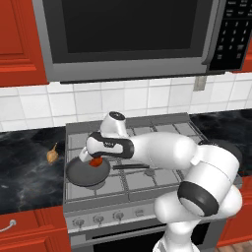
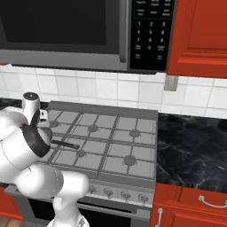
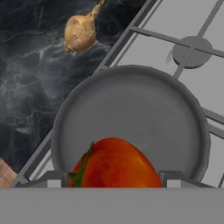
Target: Place the pan on the front left burner on the stove. Then place the tomato and the onion in the pan and turn on the front left burner.
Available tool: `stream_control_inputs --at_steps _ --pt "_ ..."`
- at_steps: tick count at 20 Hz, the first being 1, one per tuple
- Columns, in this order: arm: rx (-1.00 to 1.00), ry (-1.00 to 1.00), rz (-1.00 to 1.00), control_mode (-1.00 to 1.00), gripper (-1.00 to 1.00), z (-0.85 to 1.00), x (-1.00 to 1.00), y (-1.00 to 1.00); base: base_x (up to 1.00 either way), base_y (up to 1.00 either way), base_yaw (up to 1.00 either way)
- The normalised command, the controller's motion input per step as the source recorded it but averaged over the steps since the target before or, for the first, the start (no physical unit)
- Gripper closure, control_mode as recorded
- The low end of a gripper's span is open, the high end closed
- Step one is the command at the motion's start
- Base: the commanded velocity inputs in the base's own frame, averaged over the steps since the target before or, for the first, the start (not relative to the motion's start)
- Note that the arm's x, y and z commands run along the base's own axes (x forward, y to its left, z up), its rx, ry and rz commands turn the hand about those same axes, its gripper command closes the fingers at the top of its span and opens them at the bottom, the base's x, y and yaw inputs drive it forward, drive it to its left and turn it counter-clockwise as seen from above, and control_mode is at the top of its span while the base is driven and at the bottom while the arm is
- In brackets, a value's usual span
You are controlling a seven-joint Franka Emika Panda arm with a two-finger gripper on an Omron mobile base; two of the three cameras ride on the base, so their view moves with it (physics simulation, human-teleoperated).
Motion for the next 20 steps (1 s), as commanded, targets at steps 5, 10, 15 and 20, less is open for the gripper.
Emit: stream_control_inputs --at_steps 5,10,15,20 --pt "0.0 0.0 0.0 -1.0 1.0 -0.32 0.1 0.0 0.0 0.0 0.0" --pt "0.0 0.0 0.0 -1.0 1.0 -0.21 0.16 0.0 0.0 0.0 0.0" --pt "0.0 0.0 0.0 -1.0 1.0 -0.14 0.25 0.0 0.0 0.0 0.0" --pt "0.0 0.0 0.0 -1.0 1.0 -0.21 0.22 0.0 0.0 0.0 0.0"
